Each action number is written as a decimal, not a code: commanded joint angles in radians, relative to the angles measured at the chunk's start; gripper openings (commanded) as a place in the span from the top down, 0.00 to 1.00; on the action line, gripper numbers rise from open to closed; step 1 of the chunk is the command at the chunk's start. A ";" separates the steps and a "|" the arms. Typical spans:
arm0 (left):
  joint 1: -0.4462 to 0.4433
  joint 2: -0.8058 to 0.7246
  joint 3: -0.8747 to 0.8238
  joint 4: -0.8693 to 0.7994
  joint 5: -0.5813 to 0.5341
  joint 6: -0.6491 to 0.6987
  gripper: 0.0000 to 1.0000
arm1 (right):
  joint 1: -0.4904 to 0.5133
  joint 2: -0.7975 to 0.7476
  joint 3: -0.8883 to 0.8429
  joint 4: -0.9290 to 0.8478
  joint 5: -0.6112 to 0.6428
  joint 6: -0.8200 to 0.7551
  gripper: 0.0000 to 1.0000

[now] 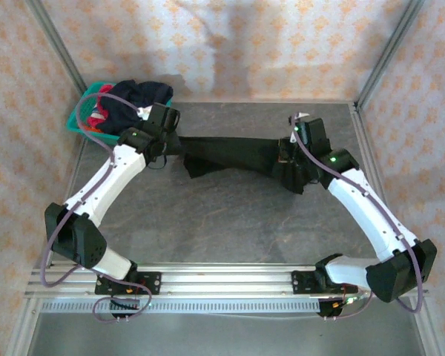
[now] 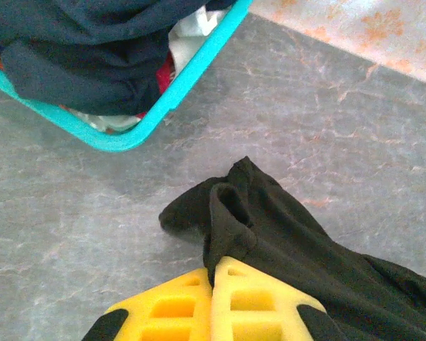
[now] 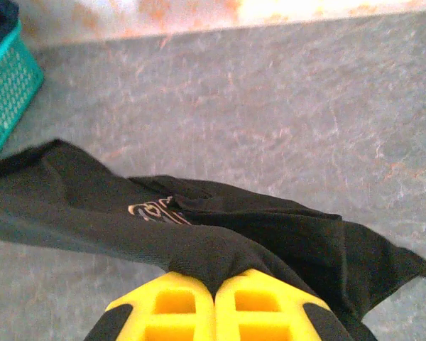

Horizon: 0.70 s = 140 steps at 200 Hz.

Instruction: Fold and stack the t-shirts

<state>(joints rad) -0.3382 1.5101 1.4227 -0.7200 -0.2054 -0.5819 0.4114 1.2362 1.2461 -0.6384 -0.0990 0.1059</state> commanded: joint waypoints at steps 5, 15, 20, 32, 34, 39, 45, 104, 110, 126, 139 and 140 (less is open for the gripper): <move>0.010 -0.035 -0.013 -0.179 -0.059 0.042 1.00 | -0.013 -0.031 0.028 -0.135 -0.008 -0.057 1.00; 0.010 -0.062 -0.009 -0.191 -0.077 0.042 1.00 | -0.016 -0.048 0.035 -0.123 -0.004 -0.056 1.00; 0.010 -0.076 -0.005 -0.195 -0.080 0.042 1.00 | -0.019 -0.079 0.040 -0.115 -0.004 -0.057 1.00; 0.010 -0.104 0.019 -0.206 -0.092 0.042 1.00 | -0.023 -0.116 0.060 -0.096 0.013 -0.059 1.00; 0.010 -0.108 0.025 -0.209 -0.094 0.042 1.00 | -0.023 -0.123 0.064 -0.093 0.019 -0.059 1.00; 0.010 -0.116 0.044 -0.221 -0.101 0.042 1.00 | -0.023 -0.141 0.068 -0.079 0.036 -0.058 1.00; 0.010 -0.128 0.067 -0.238 -0.113 0.042 1.00 | -0.023 -0.166 0.073 -0.057 0.047 -0.063 1.00; 0.011 -0.209 0.166 -0.208 -0.165 0.121 1.00 | -0.023 -0.172 0.143 -0.045 0.008 -0.139 1.00; 0.010 -0.200 0.172 -0.198 -0.165 0.125 1.00 | -0.023 -0.153 0.148 -0.039 0.000 -0.137 1.00; 0.010 -0.164 0.201 -0.172 -0.164 0.135 1.00 | -0.023 -0.101 0.176 -0.019 -0.014 -0.143 1.00; 0.011 -0.125 0.241 -0.145 -0.153 0.148 1.00 | -0.022 -0.059 0.207 0.005 -0.007 -0.159 1.00; 0.011 -0.122 0.245 -0.141 -0.152 0.149 1.00 | -0.023 -0.058 0.209 0.007 -0.006 -0.162 1.00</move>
<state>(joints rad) -0.3401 1.3174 1.6142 -0.8867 -0.2733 -0.4816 0.4088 1.1172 1.4014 -0.6613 -0.1509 -0.0147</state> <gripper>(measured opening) 0.054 0.046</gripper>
